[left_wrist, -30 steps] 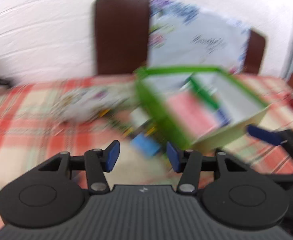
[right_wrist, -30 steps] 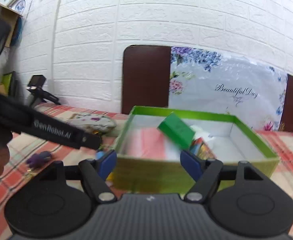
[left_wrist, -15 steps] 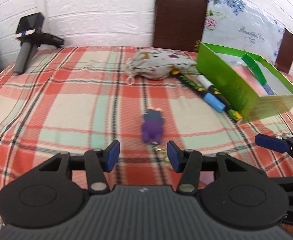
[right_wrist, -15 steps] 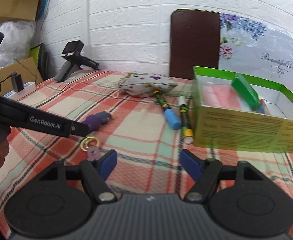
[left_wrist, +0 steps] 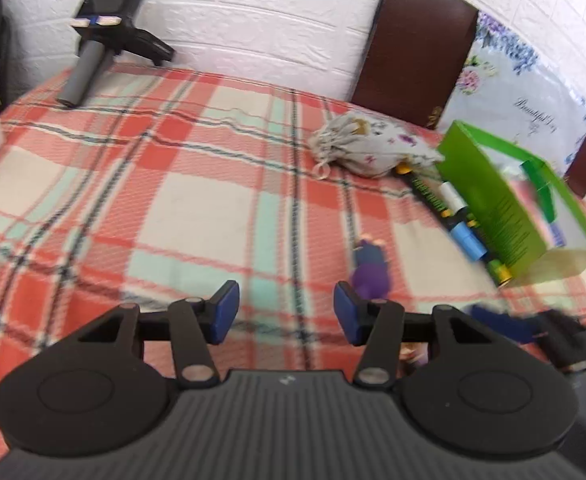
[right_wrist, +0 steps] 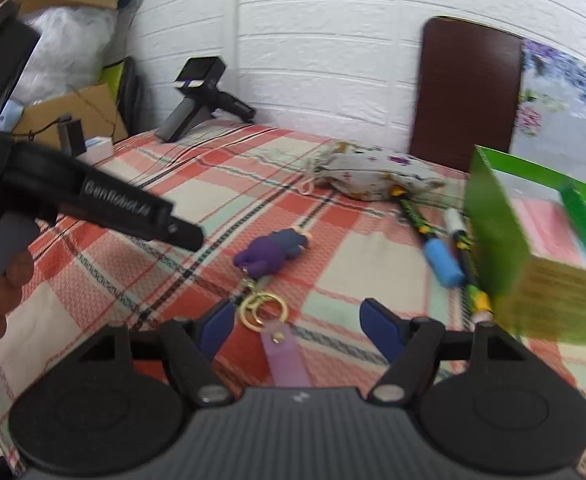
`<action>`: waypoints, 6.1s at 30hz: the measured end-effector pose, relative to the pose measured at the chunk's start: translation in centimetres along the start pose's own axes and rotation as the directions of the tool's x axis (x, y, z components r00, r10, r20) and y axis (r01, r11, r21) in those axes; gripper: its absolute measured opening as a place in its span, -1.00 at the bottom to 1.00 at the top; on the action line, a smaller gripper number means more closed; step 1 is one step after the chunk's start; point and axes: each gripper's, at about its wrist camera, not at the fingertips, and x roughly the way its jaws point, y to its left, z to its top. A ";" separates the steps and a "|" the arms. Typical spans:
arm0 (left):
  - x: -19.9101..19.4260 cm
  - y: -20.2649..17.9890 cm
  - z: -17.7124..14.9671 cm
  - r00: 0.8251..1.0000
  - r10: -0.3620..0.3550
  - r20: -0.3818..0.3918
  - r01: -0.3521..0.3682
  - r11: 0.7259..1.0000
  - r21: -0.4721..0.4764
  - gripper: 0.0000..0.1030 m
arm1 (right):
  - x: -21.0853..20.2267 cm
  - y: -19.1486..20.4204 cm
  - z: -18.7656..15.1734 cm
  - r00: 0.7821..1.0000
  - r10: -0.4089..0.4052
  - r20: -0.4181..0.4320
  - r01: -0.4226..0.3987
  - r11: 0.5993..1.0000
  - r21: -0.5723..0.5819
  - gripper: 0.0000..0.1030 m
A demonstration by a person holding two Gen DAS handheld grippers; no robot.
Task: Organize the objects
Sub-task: 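Grasp the purple figure keychain with the left gripper, then lower the keychain into the green box and open the left gripper, then reach the right gripper to the floral drawstring pouch and grasp it, then carry the floral pouch into the green box and open the right gripper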
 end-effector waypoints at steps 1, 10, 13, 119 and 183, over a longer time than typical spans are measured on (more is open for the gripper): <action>0.3 -0.4 0.4 0.999 -0.031 -0.012 0.031 1.000 -0.001 0.08 | 0.7 0.2 0.1 1.000 0.004 -0.017 -0.005 1.000 -0.004 0.40; 4.2 -4.5 0.5 0.989 -0.094 -0.110 0.106 0.989 0.105 -0.41 | 0.9 0.0 -0.3 1.000 0.027 -0.011 -0.027 1.000 0.008 -0.42; 3.6 -5.1 0.4 0.973 -0.182 -0.143 0.191 0.980 0.053 -0.42 | 0.0 0.1 -0.7 1.000 -0.014 0.023 0.014 1.000 -0.012 -0.42; 5.0 2.1 0.7 0.944 0.217 0.248 -0.220 0.975 -0.016 0.50 | 14.8 -10.4 13.5 0.994 -0.066 -0.090 0.080 0.982 0.171 0.03; 8.7 -18.0 8.6 0.994 -0.101 0.044 0.091 0.977 0.194 0.35 | -0.3 -14.8 5.1 0.755 -0.642 0.131 0.655 0.748 -0.106 0.21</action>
